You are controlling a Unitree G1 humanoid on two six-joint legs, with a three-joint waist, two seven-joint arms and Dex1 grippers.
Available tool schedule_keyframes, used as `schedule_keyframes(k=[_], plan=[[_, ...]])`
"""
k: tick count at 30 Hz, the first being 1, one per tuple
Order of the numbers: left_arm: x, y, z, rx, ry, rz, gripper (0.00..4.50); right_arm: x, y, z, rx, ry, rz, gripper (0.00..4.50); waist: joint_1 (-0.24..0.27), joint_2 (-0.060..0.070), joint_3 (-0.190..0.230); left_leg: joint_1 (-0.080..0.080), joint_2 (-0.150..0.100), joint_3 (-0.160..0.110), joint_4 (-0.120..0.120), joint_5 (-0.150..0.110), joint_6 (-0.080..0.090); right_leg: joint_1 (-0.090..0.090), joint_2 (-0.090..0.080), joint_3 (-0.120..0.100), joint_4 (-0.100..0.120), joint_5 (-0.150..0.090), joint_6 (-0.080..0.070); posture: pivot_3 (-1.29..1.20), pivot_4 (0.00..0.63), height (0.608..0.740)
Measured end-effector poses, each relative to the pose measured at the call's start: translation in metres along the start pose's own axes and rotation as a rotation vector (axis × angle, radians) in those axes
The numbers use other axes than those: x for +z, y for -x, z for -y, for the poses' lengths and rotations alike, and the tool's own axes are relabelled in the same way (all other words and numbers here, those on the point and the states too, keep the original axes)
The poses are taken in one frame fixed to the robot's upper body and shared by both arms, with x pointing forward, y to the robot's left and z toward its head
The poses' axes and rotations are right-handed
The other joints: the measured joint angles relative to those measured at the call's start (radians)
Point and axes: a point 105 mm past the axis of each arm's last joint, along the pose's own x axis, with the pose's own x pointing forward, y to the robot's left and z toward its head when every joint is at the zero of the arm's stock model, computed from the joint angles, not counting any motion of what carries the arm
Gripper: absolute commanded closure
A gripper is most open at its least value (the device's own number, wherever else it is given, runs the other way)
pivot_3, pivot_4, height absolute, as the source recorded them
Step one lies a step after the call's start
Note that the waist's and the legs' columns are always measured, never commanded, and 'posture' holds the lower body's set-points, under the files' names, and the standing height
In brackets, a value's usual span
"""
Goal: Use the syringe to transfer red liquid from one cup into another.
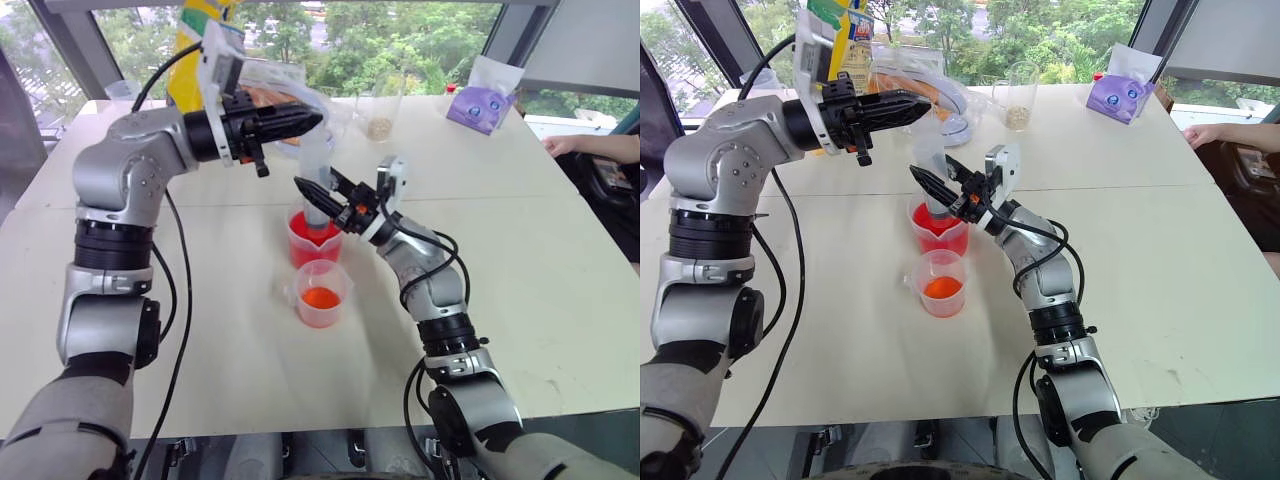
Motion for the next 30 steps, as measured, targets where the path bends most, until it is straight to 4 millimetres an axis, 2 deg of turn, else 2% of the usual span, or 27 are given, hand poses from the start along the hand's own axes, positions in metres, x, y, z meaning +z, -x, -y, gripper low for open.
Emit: schedule_keyframes(k=[6,9,15,19,26,30], plan=[[0.002,0.001,0.000,0.004,-0.013,0.004,4.46,0.003,-0.002,0.000,0.003,0.005,0.001,3.08,0.000,0.000,0.000,0.000,0.000,0.000,0.000,0.000,0.000,0.000,0.000,0.000,0.000,0.000,0.000,0.00,0.150,0.740],[0.007,0.005,0.000,0.023,-0.037,0.014,3.24,0.009,-0.007,0.000,0.013,0.019,0.010,3.08,-0.002,0.000,0.000,0.000,0.000,0.000,0.000,0.000,0.000,0.000,0.000,0.000,0.000,0.000,0.000,0.00,0.150,0.740],[-0.003,0.017,-0.002,0.061,-0.013,0.001,0.16,0.016,-0.008,-0.001,0.024,0.019,0.016,3.08,0.001,0.000,0.000,0.000,0.000,0.000,0.000,0.000,0.000,0.000,0.000,0.000,0.000,0.000,0.000,0.00,0.150,0.740],[-0.008,0.027,0.004,0.044,0.020,-0.012,0.06,0.026,-0.011,-0.003,0.042,0.026,0.034,3.08,0.000,0.000,0.000,0.000,0.000,0.000,0.000,0.000,0.000,0.000,0.000,0.000,0.000,0.000,0.000,0.00,0.150,0.740],[-0.006,0.060,0.012,0.042,0.045,-0.034,0.06,0.031,-0.006,0.003,0.029,0.019,0.034,3.08,-0.002,0.000,0.000,0.000,0.000,-0.001,0.000,0.000,0.000,0.000,0.000,0.000,0.000,0.000,0.000,0.00,0.150,0.740],[0.002,0.071,0.013,0.047,0.061,-0.017,0.06,0.055,-0.002,-0.006,0.095,-0.016,0.070,3.08,0.004,0.000,0.000,0.000,0.000,-0.001,0.000,0.000,0.000,0.000,-0.001,0.000,0.000,0.000,0.000,0.00,0.150,0.740]])
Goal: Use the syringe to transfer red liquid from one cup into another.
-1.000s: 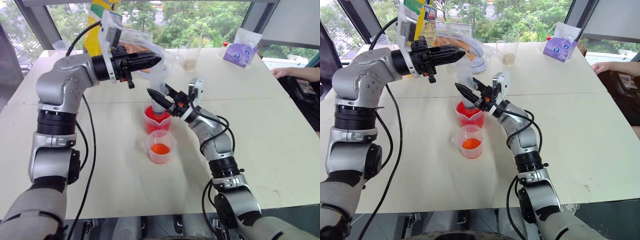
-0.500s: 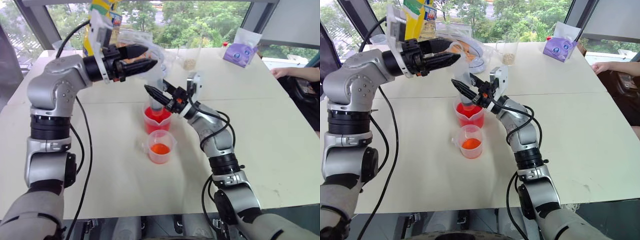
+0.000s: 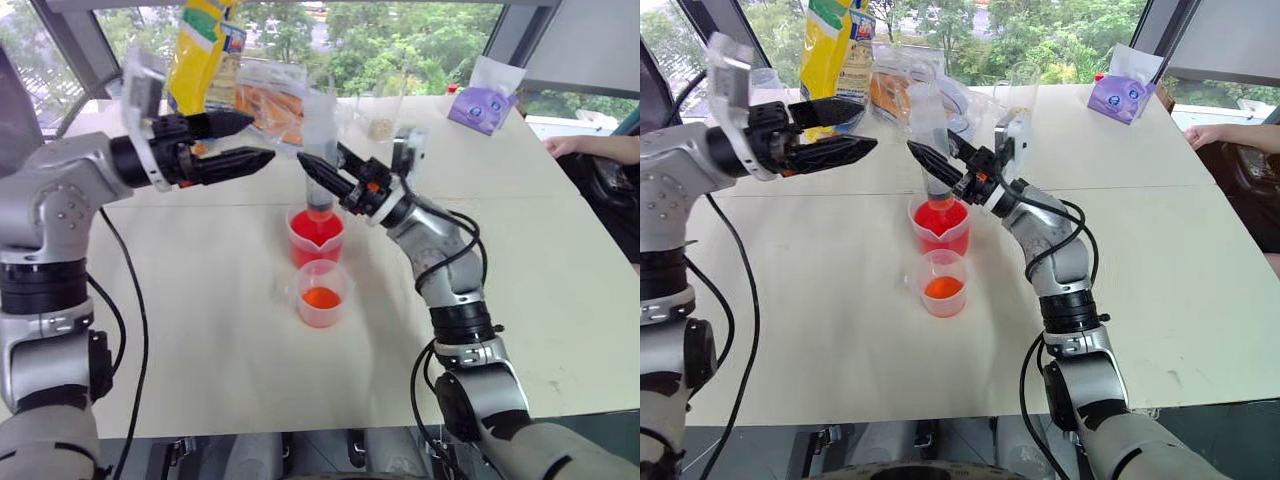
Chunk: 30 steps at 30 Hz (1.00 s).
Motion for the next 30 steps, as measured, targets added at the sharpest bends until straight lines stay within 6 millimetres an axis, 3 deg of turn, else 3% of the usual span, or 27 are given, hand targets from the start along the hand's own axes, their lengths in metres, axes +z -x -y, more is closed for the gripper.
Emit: schedule_keyframes(k=[5,9,17,30], plan=[[0.005,0.004,0.007,-0.033,-0.014,-0.015,0.06,0.033,0.011,-0.038,0.206,-0.073,0.001,3.08,-0.001,0.000,0.000,0.000,0.000,0.000,0.000,0.000,0.000,0.000,0.000,0.000,0.000,0.000,0.000,0.00,0.150,0.740],[0.002,0.007,0.011,-0.062,0.001,-0.035,0.06,0.024,0.020,-0.054,0.262,-0.131,-0.054,3.08,-0.004,0.000,0.000,0.001,0.000,0.000,0.000,0.000,0.000,0.000,0.001,0.000,0.000,0.000,0.000,0.00,0.150,0.740],[0.009,0.001,0.037,-0.202,0.041,-0.024,0.06,-0.008,0.031,-0.066,0.266,-0.159,-0.134,3.08,0.000,0.000,0.000,0.000,0.000,0.000,0.000,0.000,0.000,0.000,0.001,0.000,0.000,0.000,0.000,0.00,0.150,0.740],[0.014,-0.007,0.066,-0.374,0.103,0.000,0.06,-0.018,0.032,-0.060,0.238,-0.112,-0.141,3.08,0.001,0.000,0.000,0.001,0.000,0.000,0.000,0.000,0.000,0.001,0.001,0.000,0.000,0.000,0.000,0.00,0.150,0.740]])
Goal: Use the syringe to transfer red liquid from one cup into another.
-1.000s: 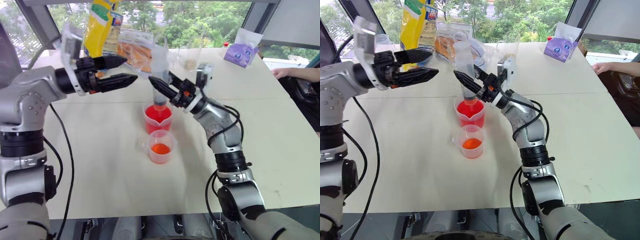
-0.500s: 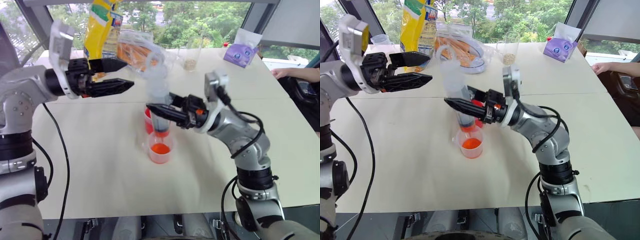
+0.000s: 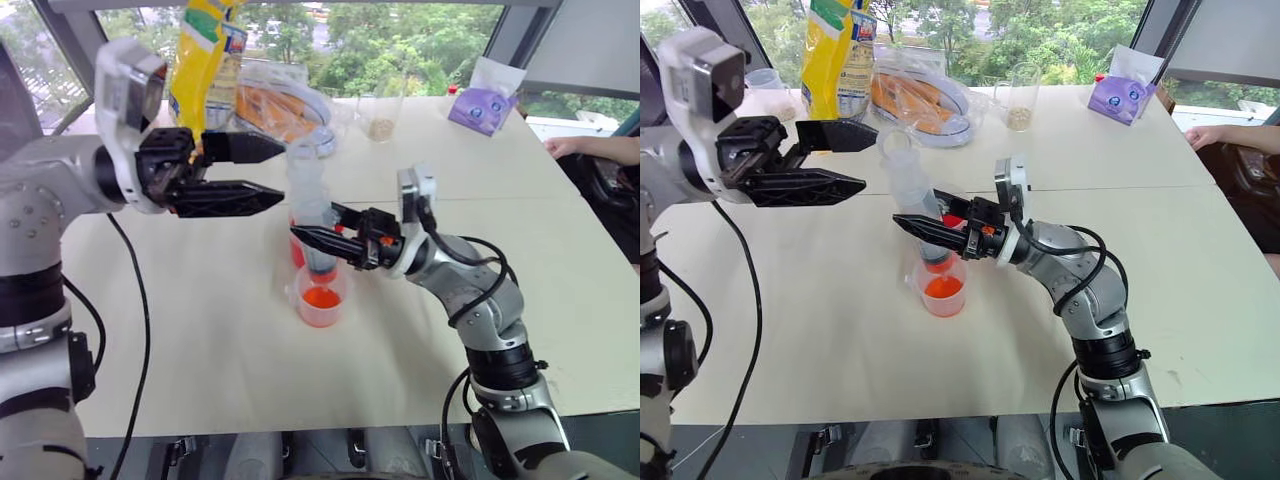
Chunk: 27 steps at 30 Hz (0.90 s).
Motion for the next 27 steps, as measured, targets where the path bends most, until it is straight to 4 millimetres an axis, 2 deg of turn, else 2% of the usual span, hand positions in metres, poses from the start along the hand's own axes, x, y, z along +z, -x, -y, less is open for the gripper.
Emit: schedule_keyframes(k=[9,10,12,18,19,27], plan=[[-0.003,-0.010,-0.002,-0.010,0.028,0.012,0.06,-0.003,-0.001,0.001,-0.002,0.001,-0.005,3.08,-0.003,0.000,0.000,0.000,0.000,0.000,0.000,0.000,0.000,0.000,0.000,0.000,0.000,0.000,0.000,0.00,0.150,0.740],[-0.003,-0.010,-0.003,-0.010,0.030,0.012,0.59,-0.003,-0.001,0.001,-0.002,0.001,-0.006,3.08,-0.003,0.000,0.000,0.000,0.000,0.000,0.000,0.000,0.000,0.000,0.000,0.000,0.000,0.000,0.000,0.00,0.150,0.740],[-0.003,-0.011,-0.002,-0.012,0.036,0.013,1.29,-0.003,-0.001,0.001,-0.002,0.001,-0.006,3.08,-0.003,0.000,0.000,0.000,0.000,0.000,0.000,0.000,0.000,0.000,0.000,0.000,0.000,0.000,0.000,0.00,0.150,0.740],[-0.004,-0.010,-0.005,-0.003,0.049,0.019,4.38,-0.003,-0.001,0.000,0.010,0.010,-0.010,3.08,-0.002,0.000,0.000,0.000,0.000,0.000,0.000,0.000,0.000,0.000,0.000,0.000,0.000,0.000,0.000,0.00,0.150,0.740],[-0.004,-0.010,-0.004,-0.008,0.055,0.017,4.49,-0.004,-0.001,0.000,0.010,0.013,-0.014,3.08,-0.002,0.000,0.000,0.000,0.000,0.000,0.000,0.000,0.000,0.000,0.000,0.000,0.000,0.000,0.000,0.00,0.150,0.740],[-0.010,-0.013,-0.007,-0.010,0.021,-0.007,4.49,-0.006,0.000,0.001,0.005,0.009,-0.030,3.08,-0.002,0.000,0.000,0.000,0.000,0.000,0.000,0.000,0.000,0.000,0.000,0.000,0.000,0.000,0.000,0.00,0.150,0.740]])
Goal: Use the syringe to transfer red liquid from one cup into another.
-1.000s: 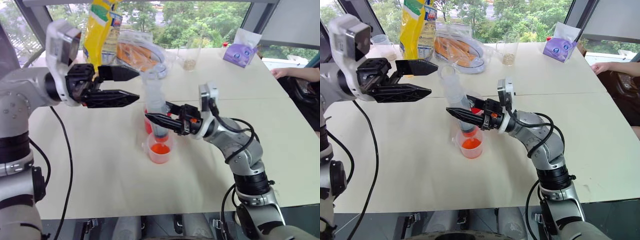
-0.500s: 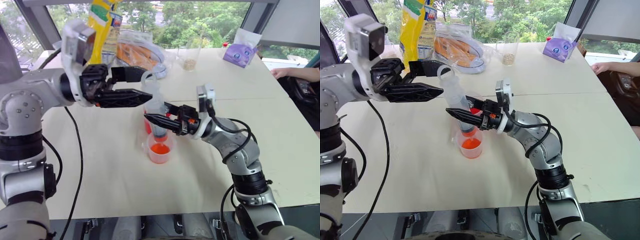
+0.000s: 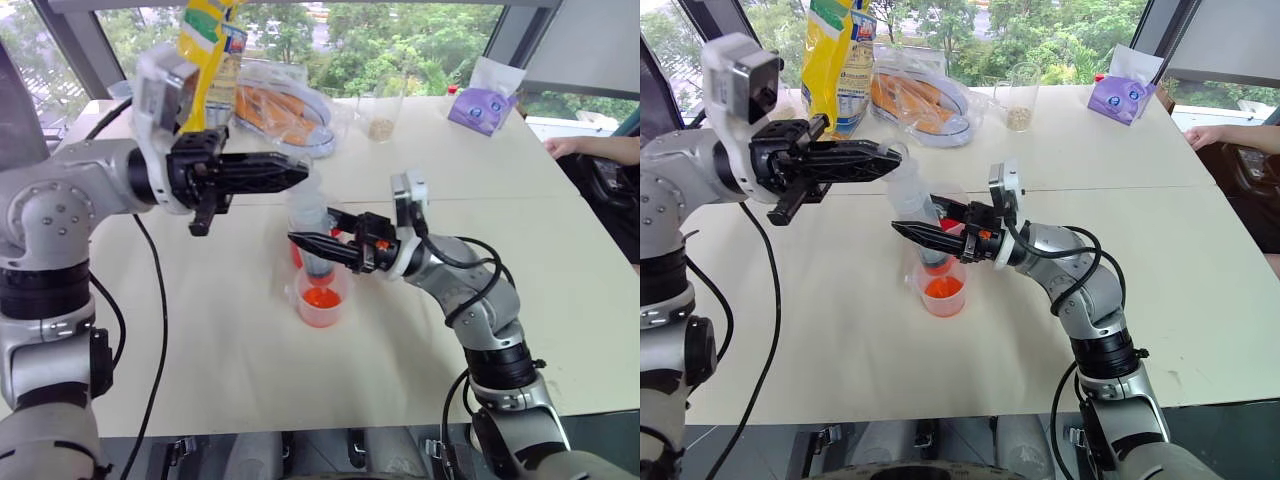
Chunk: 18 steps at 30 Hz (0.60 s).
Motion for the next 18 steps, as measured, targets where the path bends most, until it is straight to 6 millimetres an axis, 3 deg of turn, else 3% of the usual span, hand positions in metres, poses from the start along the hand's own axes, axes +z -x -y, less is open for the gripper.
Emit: schedule_keyframes(k=[18], plan=[[-0.014,-0.001,-0.006,0.004,-0.014,0.001,4.49,0.007,-0.004,0.003,-0.006,-0.067,-0.026,3.08,0.000,0.000,0.000,0.000,0.000,0.000,0.000,0.000,0.000,0.000,0.000,0.000,0.000,0.000,0.000,0.00,0.150,0.740]])
